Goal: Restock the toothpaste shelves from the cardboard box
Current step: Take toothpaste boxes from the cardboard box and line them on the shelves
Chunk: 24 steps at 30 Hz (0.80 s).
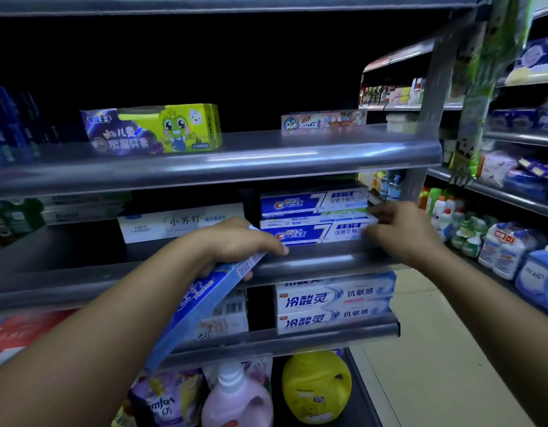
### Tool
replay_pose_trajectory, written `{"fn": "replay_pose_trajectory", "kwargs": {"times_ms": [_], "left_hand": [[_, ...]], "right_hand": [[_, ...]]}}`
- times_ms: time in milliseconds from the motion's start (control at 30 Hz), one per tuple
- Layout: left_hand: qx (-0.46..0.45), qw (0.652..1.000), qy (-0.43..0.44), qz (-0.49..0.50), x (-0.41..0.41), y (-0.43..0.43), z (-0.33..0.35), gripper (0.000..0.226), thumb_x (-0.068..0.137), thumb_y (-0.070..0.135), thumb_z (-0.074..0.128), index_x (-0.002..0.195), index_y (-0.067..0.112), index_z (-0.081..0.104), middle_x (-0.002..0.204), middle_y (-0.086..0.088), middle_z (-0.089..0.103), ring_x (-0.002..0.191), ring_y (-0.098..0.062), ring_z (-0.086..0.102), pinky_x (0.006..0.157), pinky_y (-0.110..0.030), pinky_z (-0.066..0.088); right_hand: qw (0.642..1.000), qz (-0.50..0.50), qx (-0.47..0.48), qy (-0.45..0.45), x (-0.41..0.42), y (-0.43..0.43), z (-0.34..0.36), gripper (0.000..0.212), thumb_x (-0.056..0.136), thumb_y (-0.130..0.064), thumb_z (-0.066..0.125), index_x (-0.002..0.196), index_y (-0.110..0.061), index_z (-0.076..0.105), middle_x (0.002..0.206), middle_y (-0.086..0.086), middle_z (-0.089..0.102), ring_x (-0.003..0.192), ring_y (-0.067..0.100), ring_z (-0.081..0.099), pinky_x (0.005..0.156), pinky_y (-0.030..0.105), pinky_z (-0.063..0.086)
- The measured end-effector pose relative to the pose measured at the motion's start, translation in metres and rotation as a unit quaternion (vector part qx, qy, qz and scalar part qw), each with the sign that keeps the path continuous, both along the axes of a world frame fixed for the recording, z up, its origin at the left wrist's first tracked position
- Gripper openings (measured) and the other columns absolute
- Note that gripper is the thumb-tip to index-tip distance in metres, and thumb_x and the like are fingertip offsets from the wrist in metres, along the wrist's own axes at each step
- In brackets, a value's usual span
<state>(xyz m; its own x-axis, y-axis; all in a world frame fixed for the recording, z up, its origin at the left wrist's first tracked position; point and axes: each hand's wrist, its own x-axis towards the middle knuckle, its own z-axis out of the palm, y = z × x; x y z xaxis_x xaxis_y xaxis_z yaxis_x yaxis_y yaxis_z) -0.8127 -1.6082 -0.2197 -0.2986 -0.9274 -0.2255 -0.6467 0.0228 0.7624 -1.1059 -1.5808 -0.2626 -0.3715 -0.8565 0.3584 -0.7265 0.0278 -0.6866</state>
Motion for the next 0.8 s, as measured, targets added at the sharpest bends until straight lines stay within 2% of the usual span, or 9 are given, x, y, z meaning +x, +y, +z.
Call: {"fn": "replay_pose_trajectory", "kwargs": {"times_ms": [133,233,333,400,467,567,667,733,800], "left_hand": [[-0.009,0.998,0.052,0.028,0.004,0.004,-0.003,0.055,0.063,0.054,0.090,0.097,0.015,0.072,0.068,-0.003,0.067,0.055,-0.021,0.069,0.053,-0.028,0.053],[-0.043,0.987,0.144,0.058,0.010,0.013,-0.006,0.048,0.064,0.060,0.087,0.083,0.019,0.072,0.059,0.003,0.064,0.052,-0.017,0.066,0.050,-0.024,0.049],[-0.060,0.959,0.267,0.079,0.009,0.025,-0.009,0.049,0.074,0.054,0.083,0.098,0.012,0.074,0.064,0.009,0.070,0.054,-0.010,0.066,0.051,-0.022,0.052],[-0.041,0.932,0.341,0.116,0.006,0.031,-0.011,0.052,0.079,0.053,0.079,0.109,0.011,0.071,0.065,0.011,0.073,0.053,-0.008,0.067,0.049,-0.021,0.053],[0.001,0.897,0.412,0.158,0.003,0.036,-0.012,0.050,0.079,0.055,0.077,0.106,0.014,0.067,0.055,0.007,0.067,0.046,-0.009,0.062,0.045,-0.021,0.049],[0.045,0.846,0.490,0.206,0.000,0.042,-0.010,0.043,0.082,0.053,0.076,0.099,0.017,0.059,0.058,-0.007,0.063,0.045,-0.013,0.059,0.045,-0.025,0.050],[0.064,0.817,0.522,0.235,-0.005,0.048,-0.007,0.057,0.081,0.055,0.077,0.120,0.018,0.057,0.097,-0.018,0.066,0.071,-0.024,0.068,0.047,-0.037,0.056],[0.075,0.814,0.535,0.215,-0.005,0.053,-0.005,0.055,0.080,0.061,0.074,0.112,0.019,0.059,0.091,-0.014,0.066,0.061,-0.023,0.070,0.052,-0.040,0.059],[0.079,0.808,0.565,0.147,0.000,0.057,-0.005,0.054,0.083,0.066,0.067,0.099,0.015,0.058,0.073,-0.008,0.065,0.054,-0.020,0.068,0.058,-0.038,0.061]], "right_hand": [[1.000,0.004,0.003,-0.028,0.000,0.002,-0.004,0.056,0.084,-0.026,0.078,0.136,-0.016,0.061,0.131,0.005,0.067,0.111,0.023,0.065,0.097,0.042,0.052],[0.997,-0.040,-0.067,0.013,0.006,0.017,-0.009,0.058,0.088,-0.037,0.074,0.140,-0.018,0.056,0.135,0.004,0.064,0.123,0.028,0.059,0.101,0.044,0.049],[0.980,-0.022,-0.191,0.052,0.033,0.046,-0.013,0.042,0.088,-0.035,0.069,0.127,-0.020,0.064,0.115,-0.001,0.070,0.109,0.025,0.063,0.092,0.043,0.052],[0.976,0.053,-0.210,0.005,0.062,0.067,-0.021,0.036,0.084,-0.042,0.070,0.117,-0.027,0.069,0.100,-0.014,0.071,0.097,0.011,0.067,0.084,0.032,0.055],[0.974,0.161,-0.138,-0.074,0.093,0.088,-0.034,0.040,0.076,-0.057,0.072,0.110,-0.037,0.069,0.097,-0.019,0.072,0.091,0.001,0.068,0.078,0.024,0.057],[0.942,0.297,0.016,-0.155,0.123,0.109,-0.055,0.066,0.060,-0.074,0.078,0.119,-0.053,0.059,0.114,-0.023,0.065,0.091,0.009,0.069,0.078,0.035,0.061],[0.923,0.327,0.014,-0.202,0.131,0.115,-0.067,0.067,0.062,-0.048,0.090,0.121,-0.046,0.059,0.117,-0.015,0.067,0.095,0.015,0.070,0.084,0.041,0.060],[0.919,0.310,-0.023,-0.241,0.132,0.115,-0.068,0.052,0.068,-0.022,0.092,0.111,-0.036,0.068,0.110,-0.003,0.073,0.095,0.016,0.071,0.085,0.040,0.059],[0.906,0.294,-0.048,-0.301,0.129,0.115,-0.066,0.042,0.069,-0.005,0.090,0.103,-0.024,0.074,0.098,0.006,0.077,0.082,0.016,0.071,0.075,0.035,0.060]]}}
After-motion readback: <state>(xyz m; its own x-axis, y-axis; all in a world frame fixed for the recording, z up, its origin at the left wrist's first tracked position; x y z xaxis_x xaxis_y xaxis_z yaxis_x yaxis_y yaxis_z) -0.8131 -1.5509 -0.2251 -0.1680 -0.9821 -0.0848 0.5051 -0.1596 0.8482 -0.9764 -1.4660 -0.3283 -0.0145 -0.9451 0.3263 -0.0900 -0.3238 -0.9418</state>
